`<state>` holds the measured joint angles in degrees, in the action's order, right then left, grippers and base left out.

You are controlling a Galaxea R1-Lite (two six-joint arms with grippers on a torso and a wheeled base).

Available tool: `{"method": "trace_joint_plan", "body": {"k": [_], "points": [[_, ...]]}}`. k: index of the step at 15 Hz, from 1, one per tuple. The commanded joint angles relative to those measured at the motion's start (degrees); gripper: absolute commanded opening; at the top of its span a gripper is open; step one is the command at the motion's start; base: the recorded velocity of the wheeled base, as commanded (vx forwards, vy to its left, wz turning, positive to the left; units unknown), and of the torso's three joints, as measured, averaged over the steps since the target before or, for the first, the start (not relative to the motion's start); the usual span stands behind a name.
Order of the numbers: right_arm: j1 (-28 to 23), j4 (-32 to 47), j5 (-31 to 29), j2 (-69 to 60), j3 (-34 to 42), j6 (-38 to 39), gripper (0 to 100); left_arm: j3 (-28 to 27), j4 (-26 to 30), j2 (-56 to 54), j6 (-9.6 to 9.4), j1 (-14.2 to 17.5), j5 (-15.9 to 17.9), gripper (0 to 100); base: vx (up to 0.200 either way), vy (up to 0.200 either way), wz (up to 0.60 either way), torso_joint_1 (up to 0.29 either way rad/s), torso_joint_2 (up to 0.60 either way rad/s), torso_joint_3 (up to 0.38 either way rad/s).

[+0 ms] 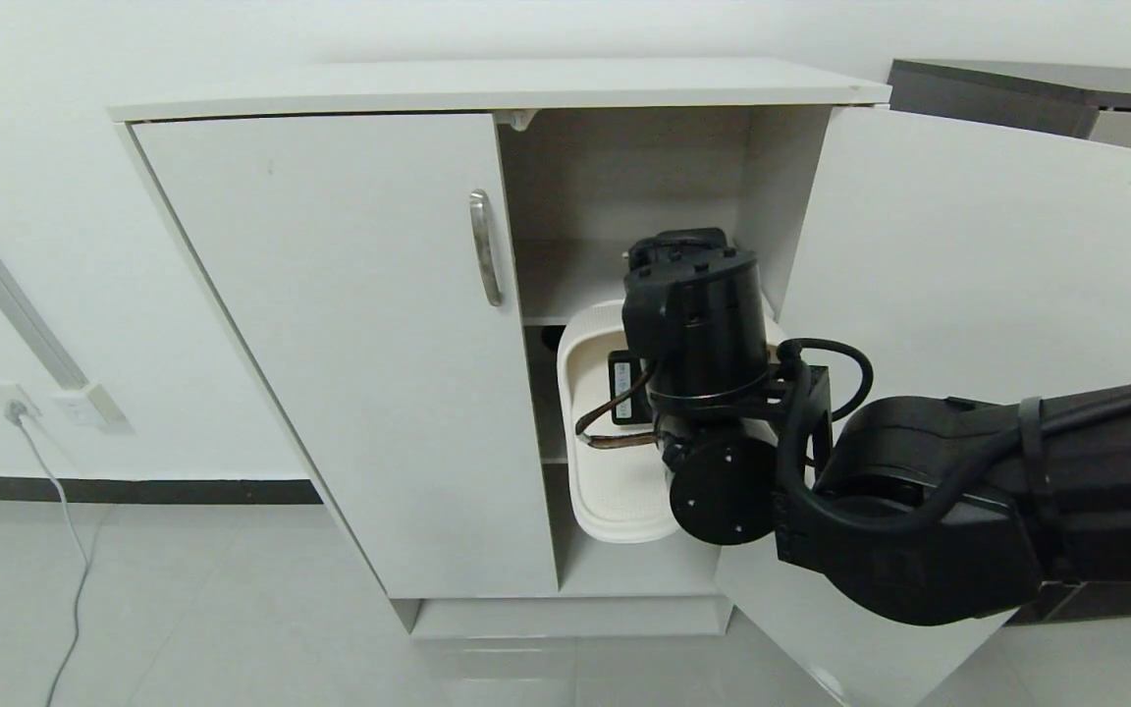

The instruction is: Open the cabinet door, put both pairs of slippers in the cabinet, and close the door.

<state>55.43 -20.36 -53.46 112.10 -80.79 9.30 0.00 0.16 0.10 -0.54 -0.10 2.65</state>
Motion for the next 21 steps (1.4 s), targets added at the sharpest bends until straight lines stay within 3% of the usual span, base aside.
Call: {"method": "trace_joint_plan", "body": {"k": [1, 12, 15, 21], "points": [[0.1, 0.0, 0.0, -0.4, -0.2, 0.0, 0, 0.0, 0.0, 0.1, 0.01, 0.0, 0.0, 0, 0.200, 0.000, 0.00, 0.002, 0.00, -0.002], [-0.1, 0.0, 0.6, 1.1, -0.2, 0.0, 0, 0.0, 0.0, 0.1, 0.01, 0.0, 0.0, 0, 0.200, 0.000, 0.00, 0.002, 0.00, 0.004], [-1.4, -1.1, 1.0, 2.9, -1.0, 0.0, 0, 0.0, 0.0, 0.1, 0.01, 0.0, 0.0, 0, 0.000, 0.000, 0.00, 0.000, 0.00, 0.000], [-5.1, -0.6, 7.8, 5.1, -5.1, -0.8, 0, 0.0, 0.0, 0.1, 0.10, 0.0, -0.1, 0, 0.000, 0.000, 0.00, 0.000, 0.00, 0.000]]}}
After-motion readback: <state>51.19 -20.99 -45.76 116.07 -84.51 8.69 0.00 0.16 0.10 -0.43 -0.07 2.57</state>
